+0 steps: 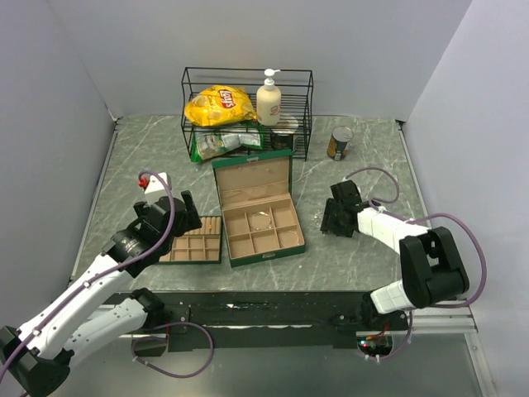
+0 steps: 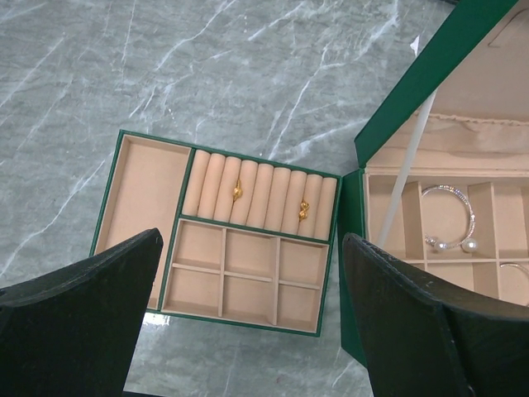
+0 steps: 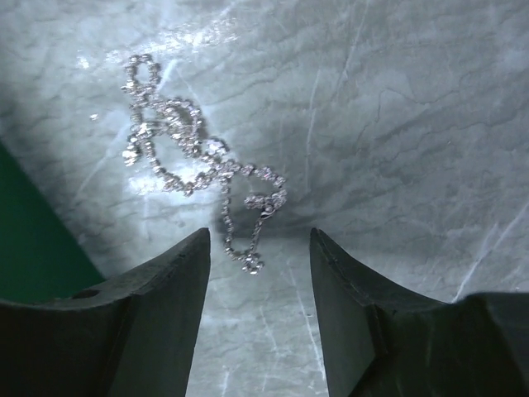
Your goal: Organize the mixed jewelry
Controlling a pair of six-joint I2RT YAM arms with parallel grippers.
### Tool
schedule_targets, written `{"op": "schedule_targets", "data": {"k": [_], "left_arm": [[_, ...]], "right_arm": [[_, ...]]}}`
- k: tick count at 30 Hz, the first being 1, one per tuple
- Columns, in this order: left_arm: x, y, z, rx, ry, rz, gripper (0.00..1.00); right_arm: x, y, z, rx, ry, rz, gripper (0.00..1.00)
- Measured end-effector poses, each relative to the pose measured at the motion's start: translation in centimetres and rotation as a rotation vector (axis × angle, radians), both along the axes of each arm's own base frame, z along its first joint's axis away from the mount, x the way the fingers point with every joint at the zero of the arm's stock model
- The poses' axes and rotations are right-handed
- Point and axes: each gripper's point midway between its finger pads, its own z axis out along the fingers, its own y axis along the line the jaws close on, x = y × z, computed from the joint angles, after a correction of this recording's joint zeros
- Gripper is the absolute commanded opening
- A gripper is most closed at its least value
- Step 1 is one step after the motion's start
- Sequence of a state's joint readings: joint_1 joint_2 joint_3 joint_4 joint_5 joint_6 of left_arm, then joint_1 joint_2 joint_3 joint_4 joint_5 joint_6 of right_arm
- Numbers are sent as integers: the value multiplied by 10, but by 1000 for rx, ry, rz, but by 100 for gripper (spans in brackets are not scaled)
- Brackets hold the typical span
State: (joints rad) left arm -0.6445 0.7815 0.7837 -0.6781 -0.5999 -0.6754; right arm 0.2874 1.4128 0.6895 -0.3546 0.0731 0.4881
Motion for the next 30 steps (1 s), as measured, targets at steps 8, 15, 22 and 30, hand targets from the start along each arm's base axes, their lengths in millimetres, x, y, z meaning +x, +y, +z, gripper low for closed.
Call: {"op": "schedule_targets", "data": {"k": [8, 15, 22, 30], "left_arm": [[1, 0, -2, 6, 7, 0, 96], [1, -1, -4, 12, 16, 0, 96], [1, -1, -5, 15, 19, 2, 96], [2, -1, -6, 18, 22, 1, 96]], "right_arm": [[10, -2, -3, -41, 43, 8, 42], [17, -3, -4, -59, 58, 6, 36], [27, 1, -3, -54, 51, 25, 14], [30, 3, -2, -52, 49, 37, 0]]}}
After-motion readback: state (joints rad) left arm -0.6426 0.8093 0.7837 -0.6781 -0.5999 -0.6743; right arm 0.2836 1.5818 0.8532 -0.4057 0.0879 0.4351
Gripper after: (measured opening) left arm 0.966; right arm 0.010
